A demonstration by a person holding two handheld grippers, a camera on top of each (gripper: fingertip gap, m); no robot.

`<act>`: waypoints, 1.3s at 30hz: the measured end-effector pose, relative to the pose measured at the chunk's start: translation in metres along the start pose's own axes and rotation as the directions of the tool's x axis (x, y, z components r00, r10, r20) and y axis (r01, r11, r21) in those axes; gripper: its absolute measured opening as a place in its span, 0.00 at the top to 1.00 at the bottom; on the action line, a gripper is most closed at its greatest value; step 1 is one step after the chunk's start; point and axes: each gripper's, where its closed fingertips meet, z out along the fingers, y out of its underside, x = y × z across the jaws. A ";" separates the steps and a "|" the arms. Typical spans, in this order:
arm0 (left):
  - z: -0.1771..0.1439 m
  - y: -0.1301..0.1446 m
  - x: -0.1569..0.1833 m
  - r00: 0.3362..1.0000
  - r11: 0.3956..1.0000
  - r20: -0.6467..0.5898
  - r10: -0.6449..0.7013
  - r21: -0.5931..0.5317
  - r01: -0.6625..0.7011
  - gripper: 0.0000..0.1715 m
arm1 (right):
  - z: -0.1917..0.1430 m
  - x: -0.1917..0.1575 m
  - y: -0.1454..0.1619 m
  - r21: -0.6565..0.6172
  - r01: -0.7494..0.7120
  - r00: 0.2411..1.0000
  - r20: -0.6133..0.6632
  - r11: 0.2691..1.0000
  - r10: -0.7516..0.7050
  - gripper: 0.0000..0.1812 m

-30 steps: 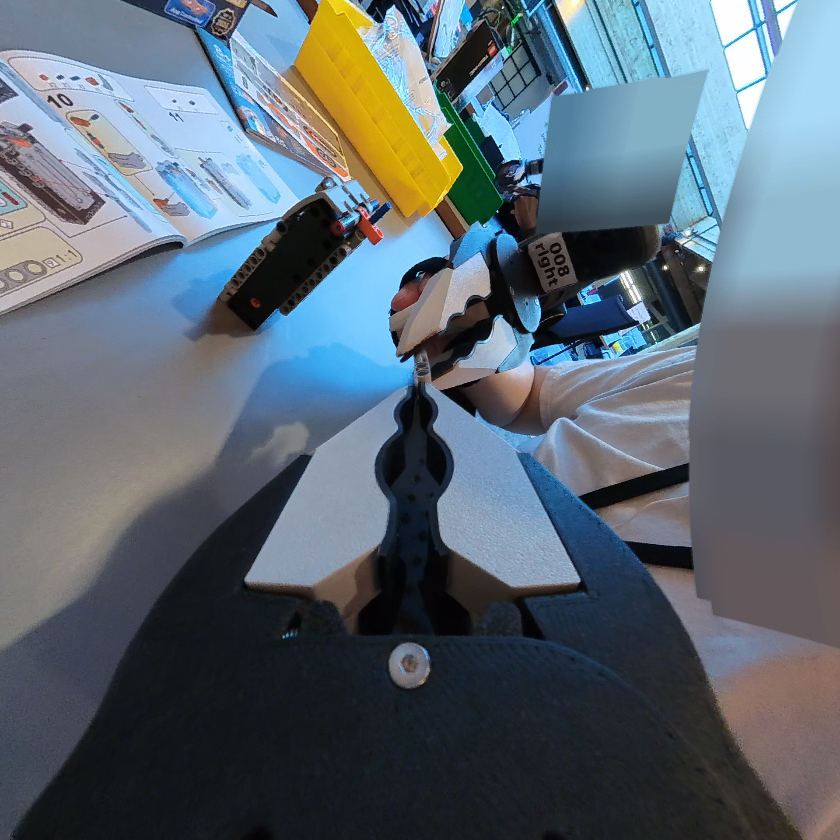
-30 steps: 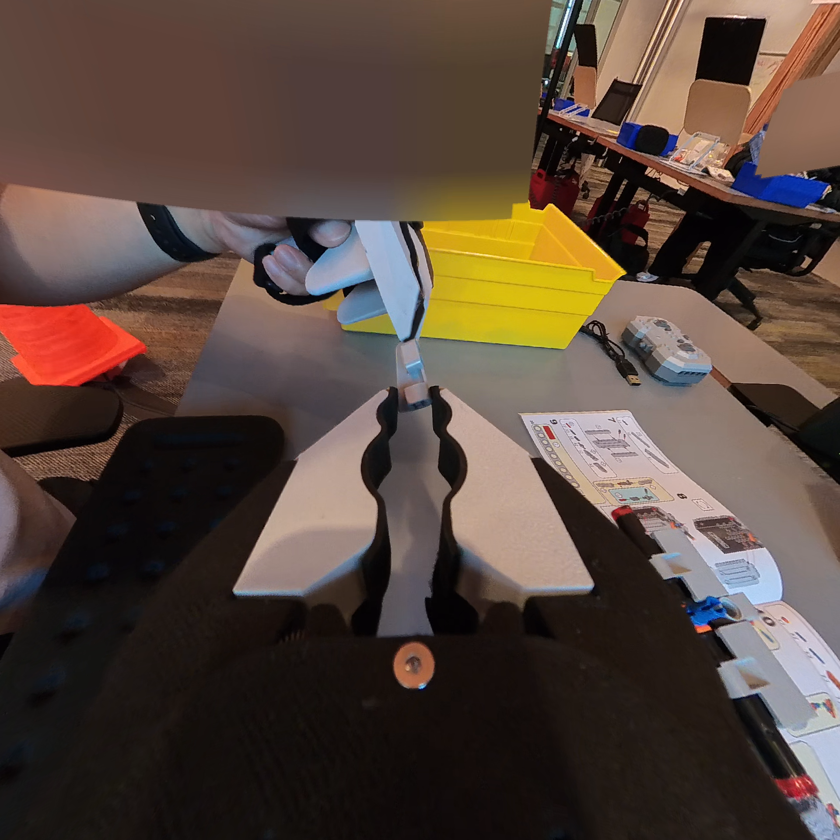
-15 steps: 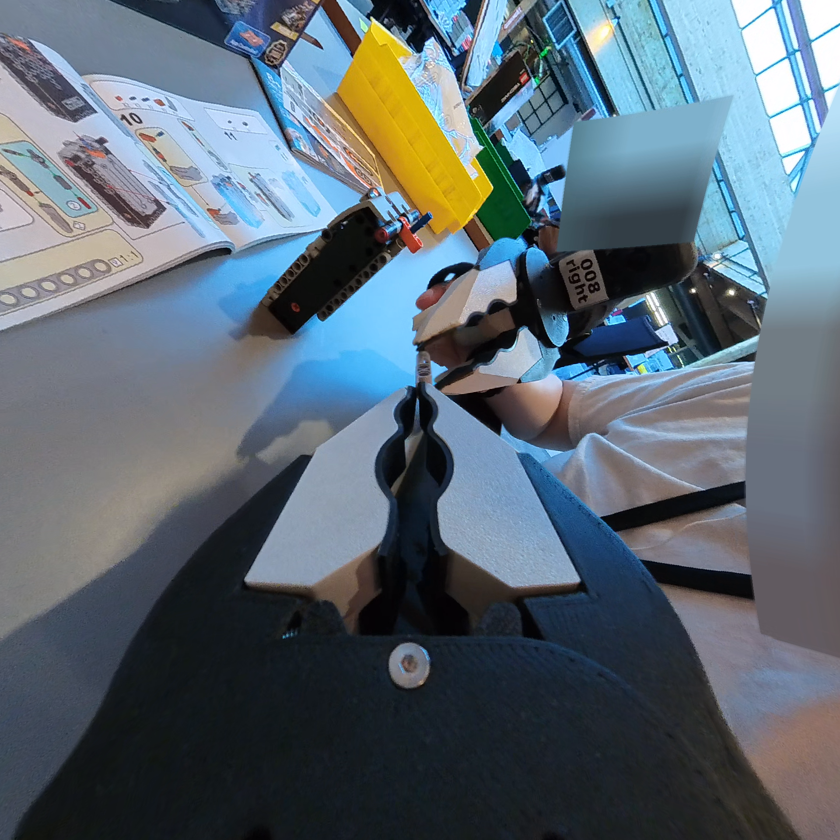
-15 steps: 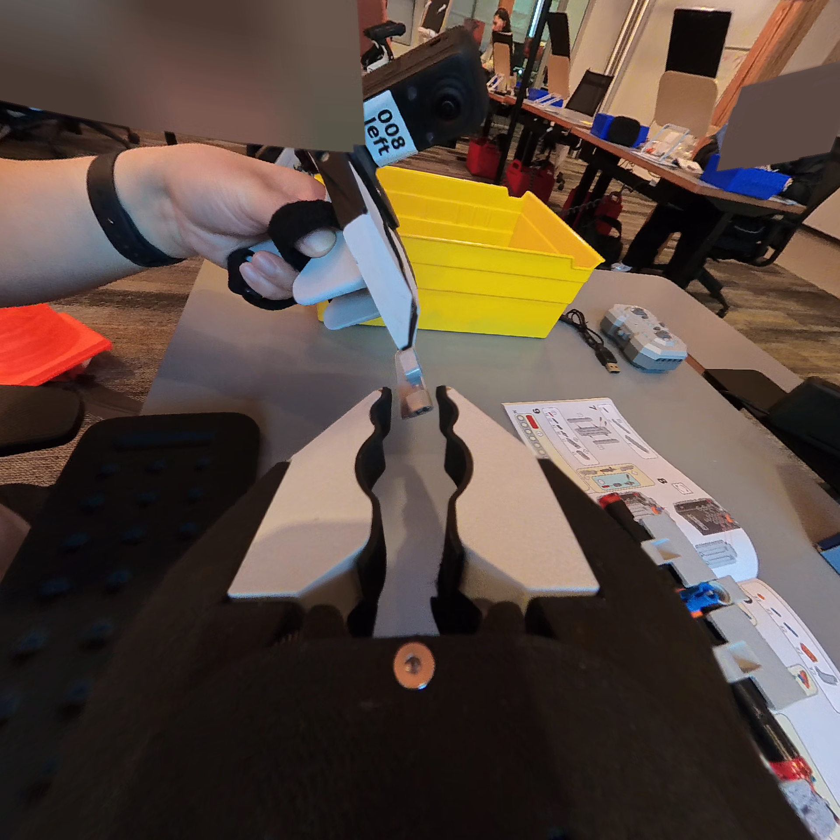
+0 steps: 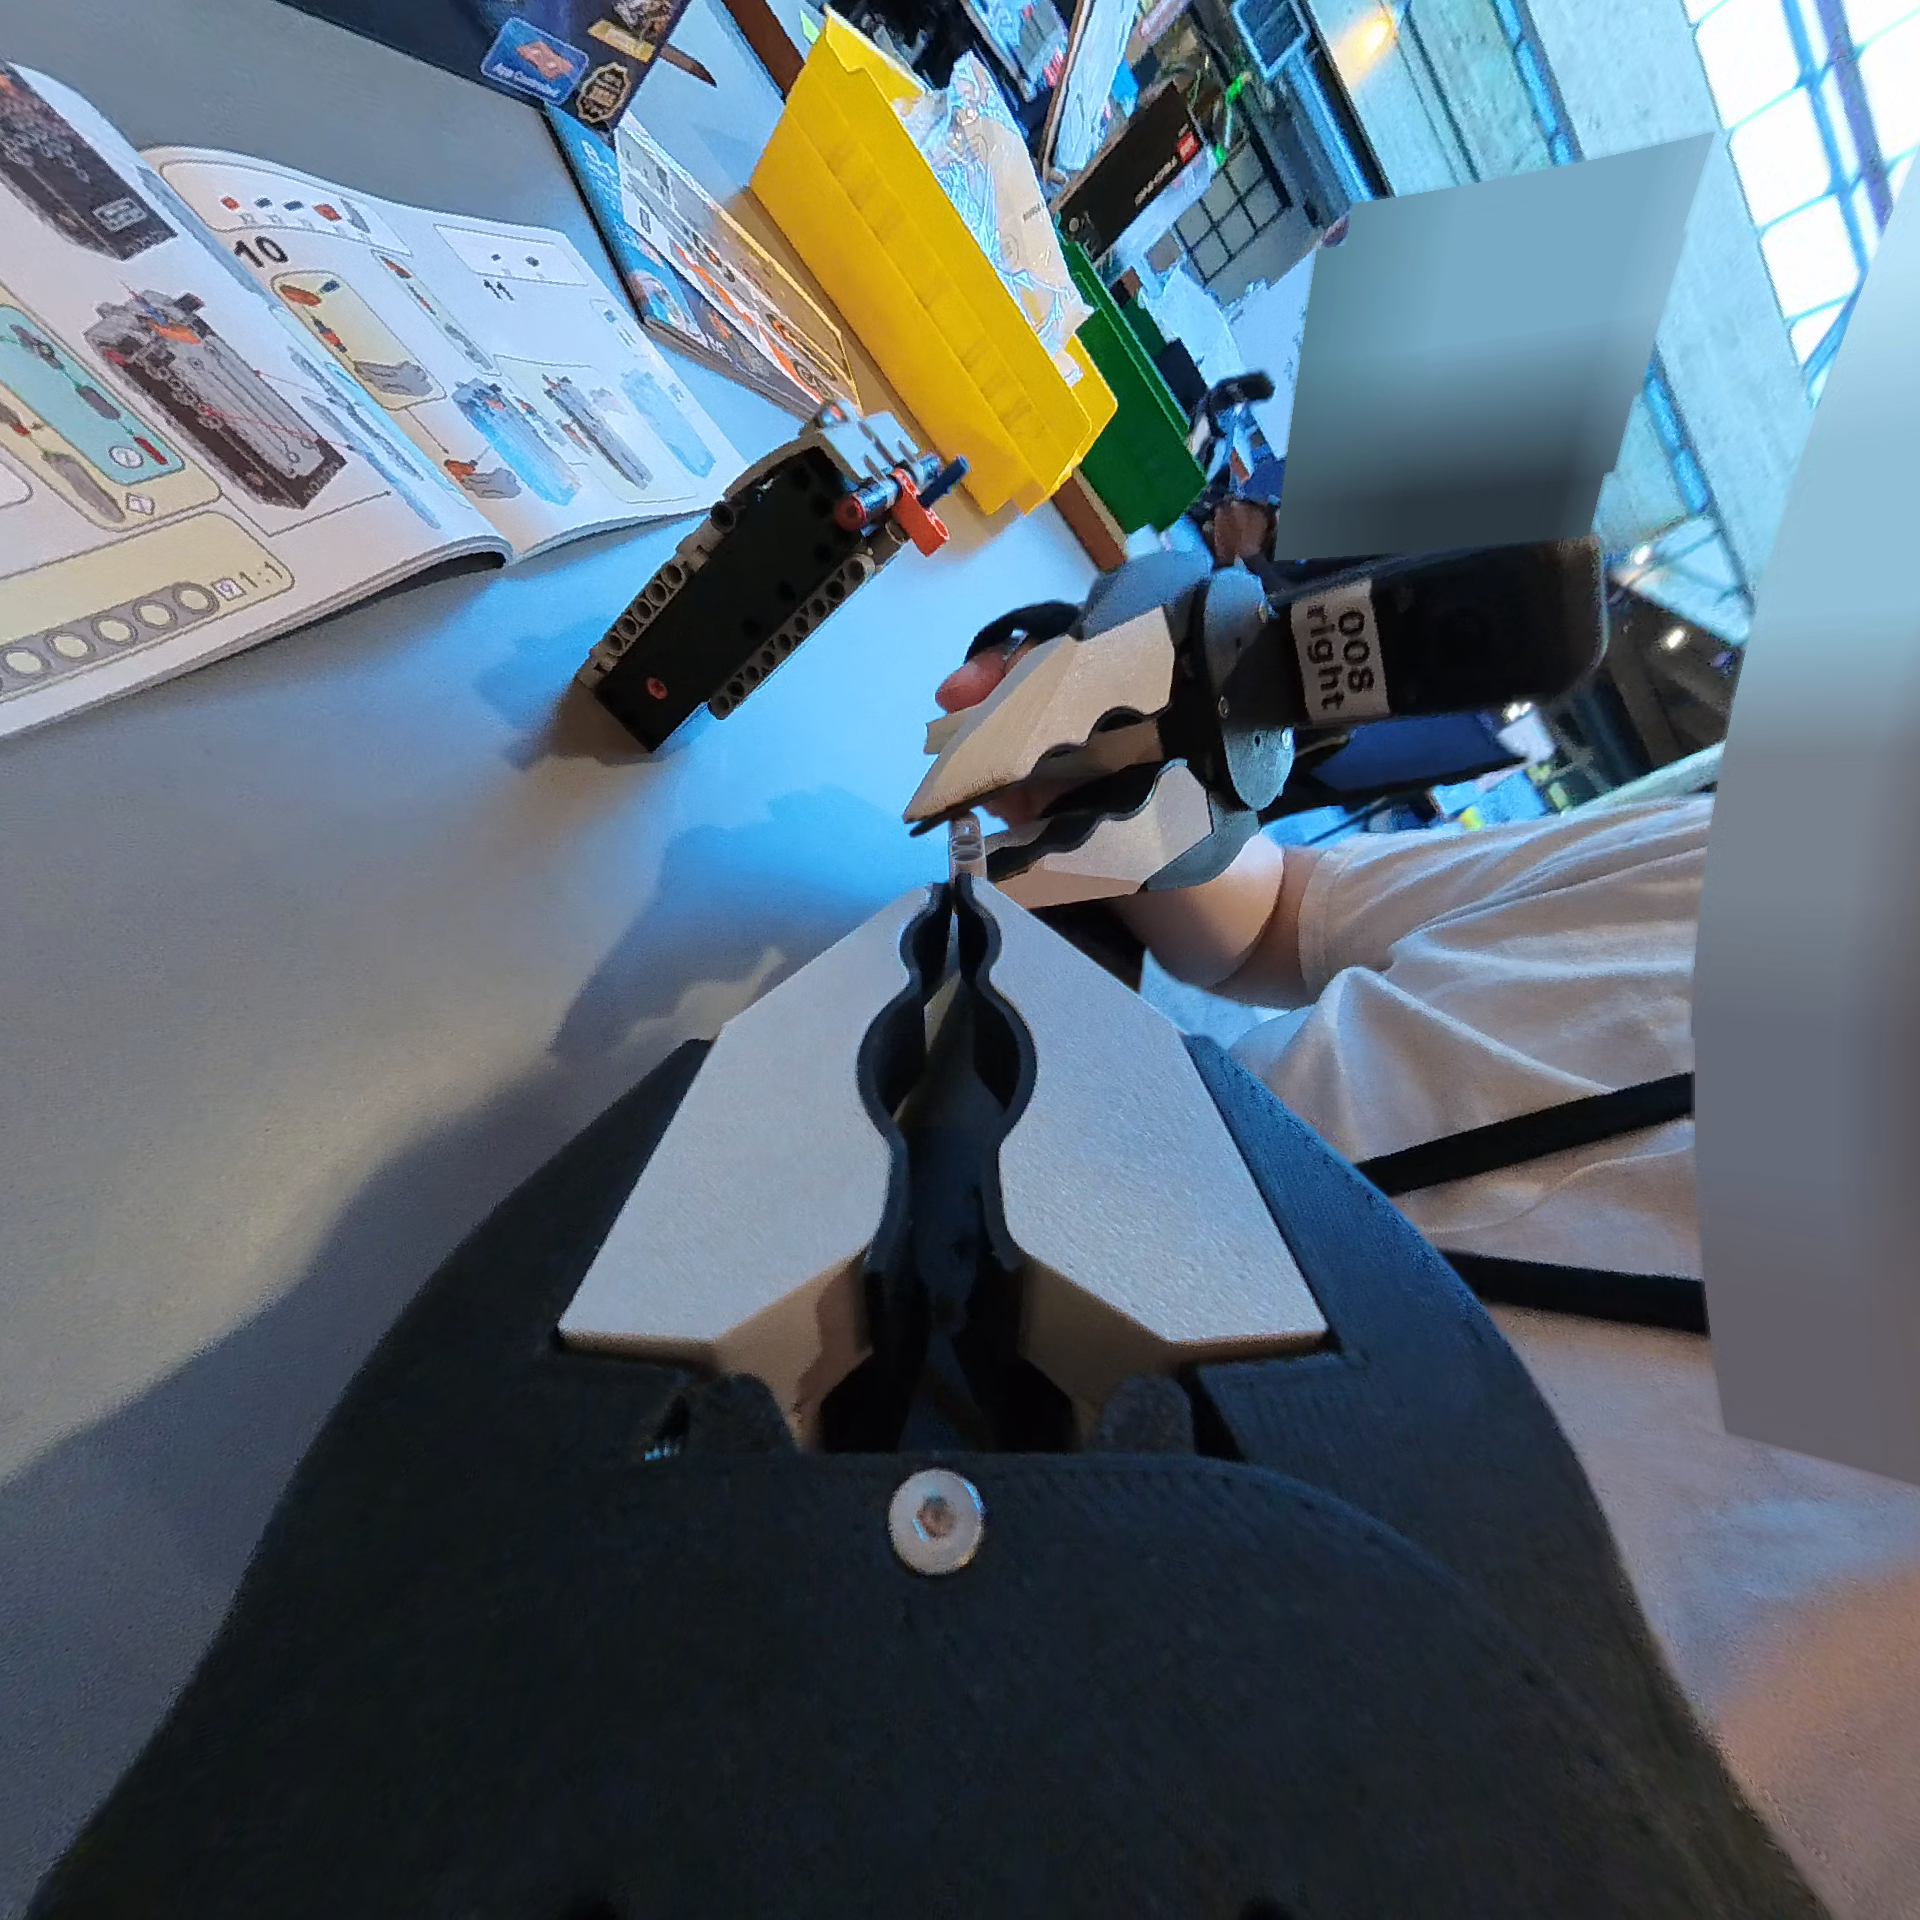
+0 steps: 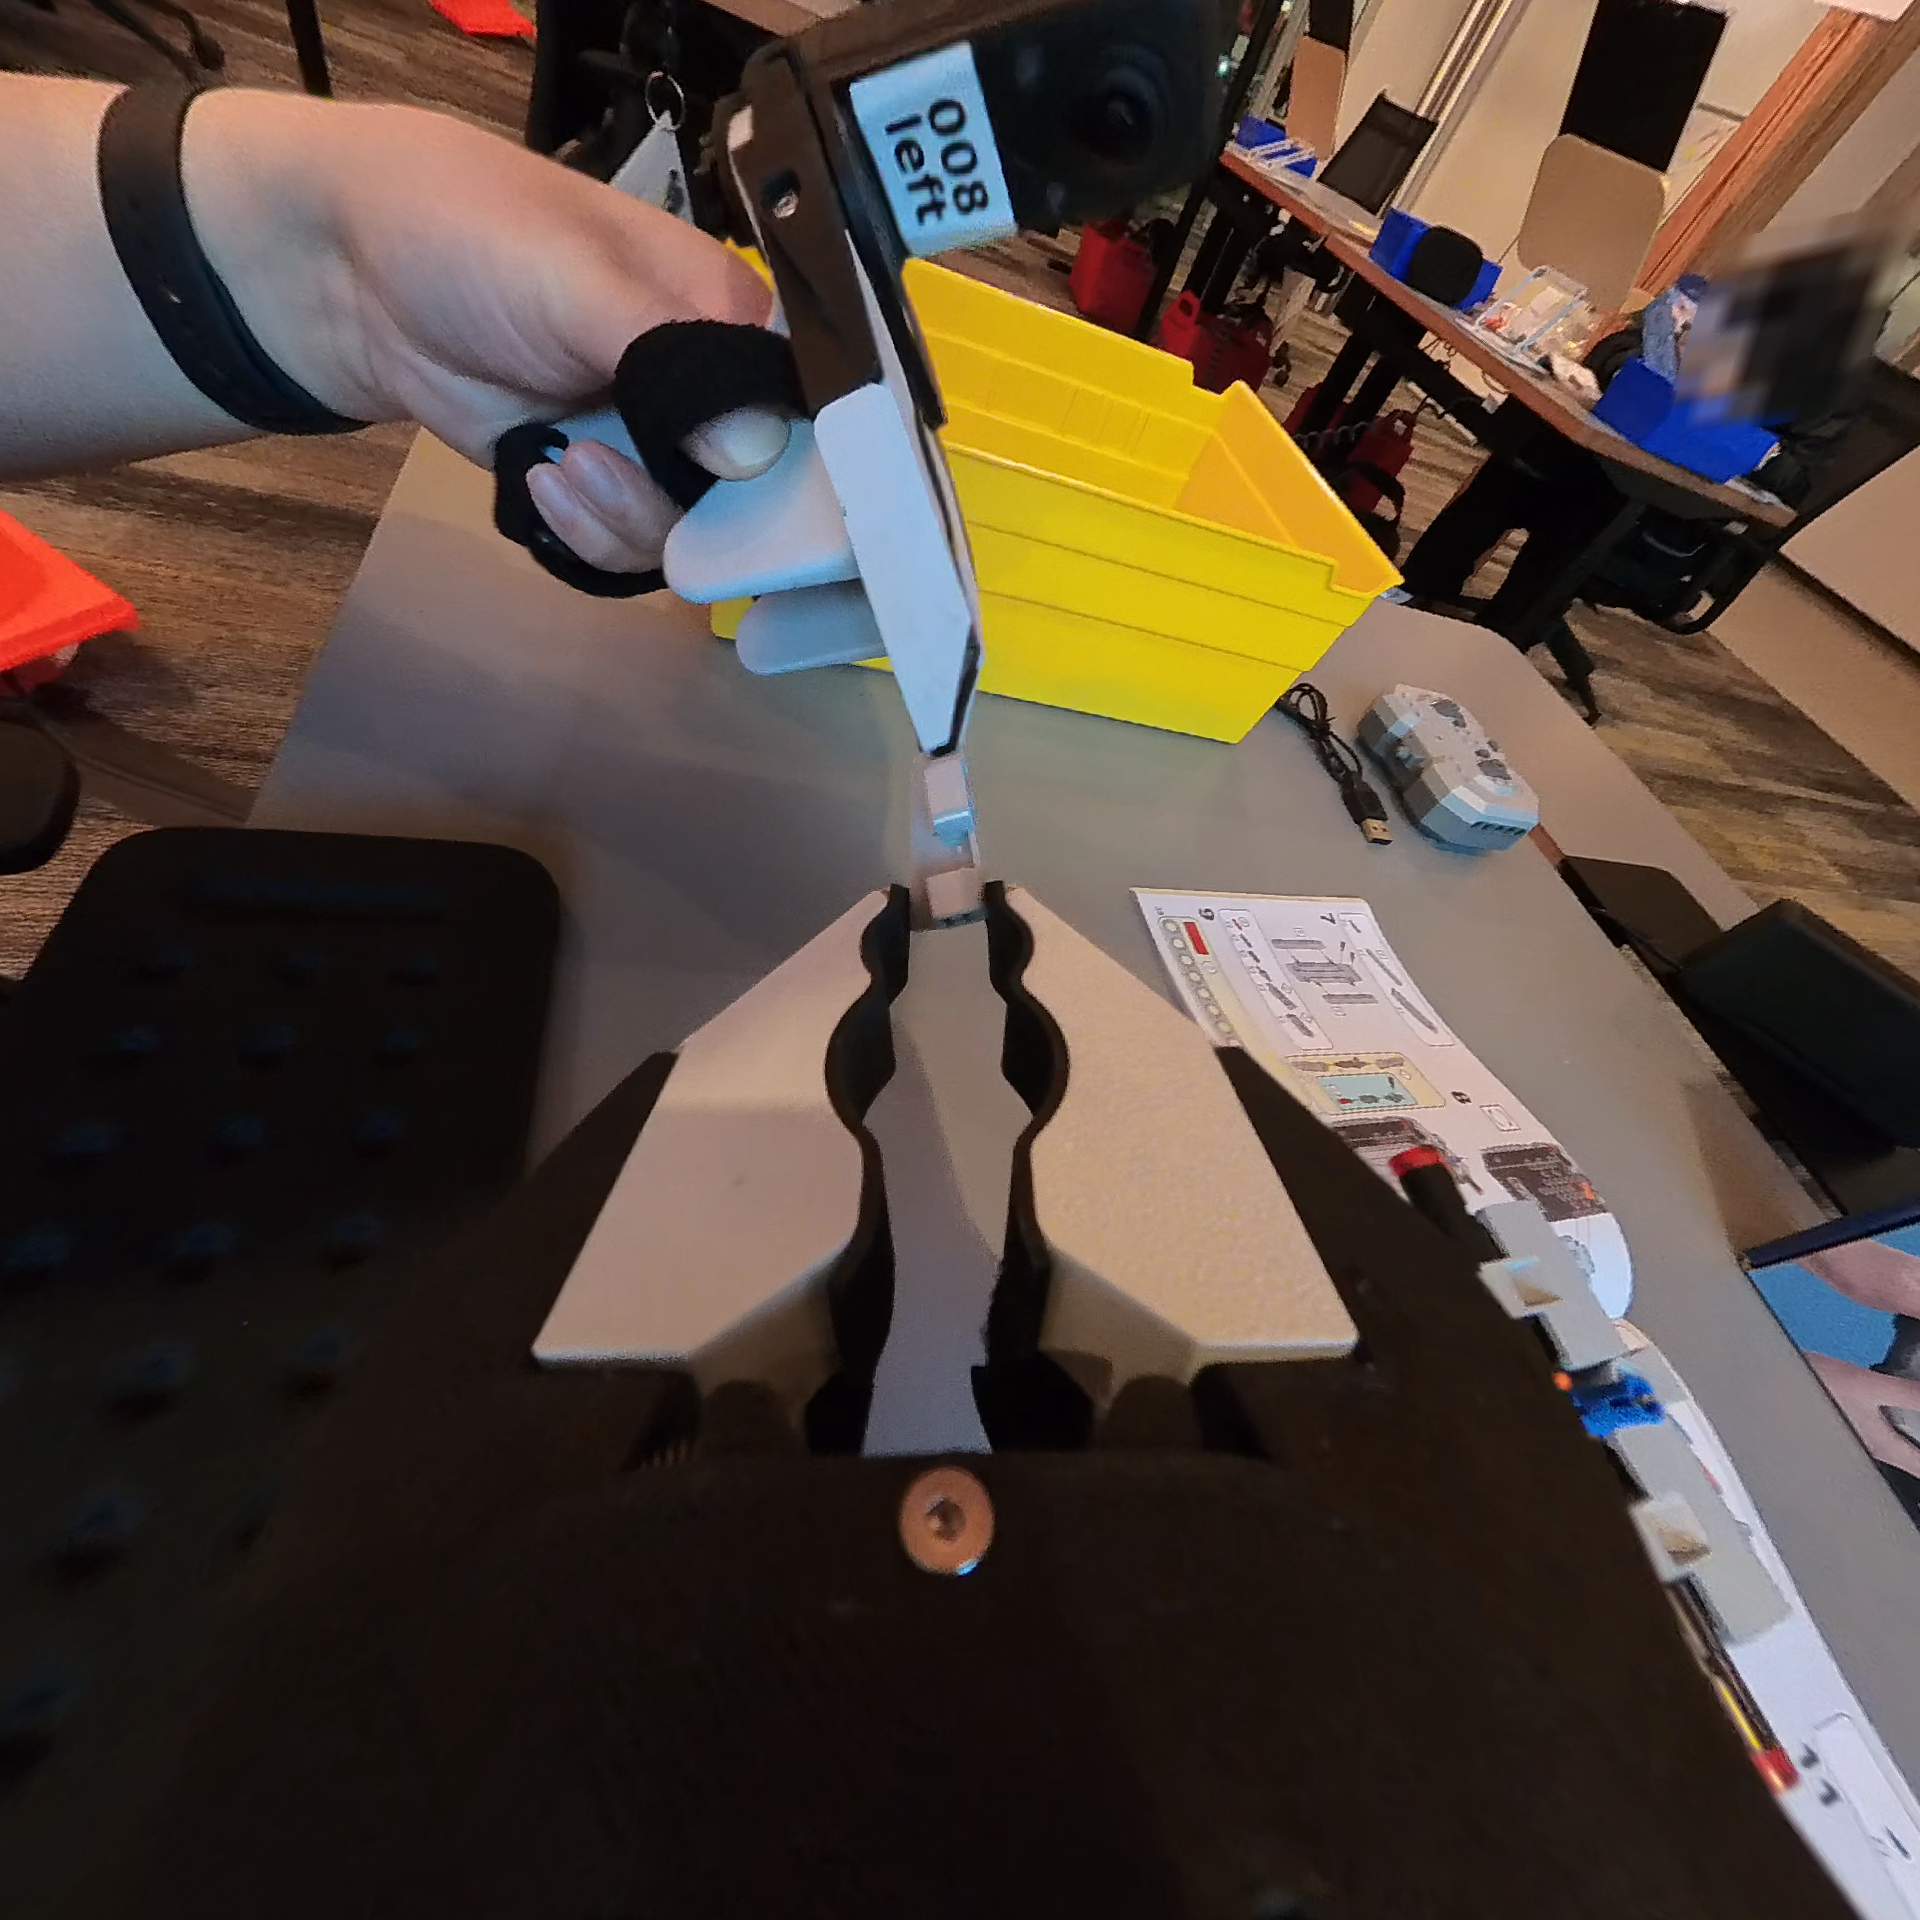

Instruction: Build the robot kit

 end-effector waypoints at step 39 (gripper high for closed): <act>0.007 0.015 -0.103 0.639 0.680 0.363 0.678 -0.640 -0.358 0.95 | -0.003 0.000 0.005 -0.054 -0.016 1.000 0.019 0.998 0.017 0.86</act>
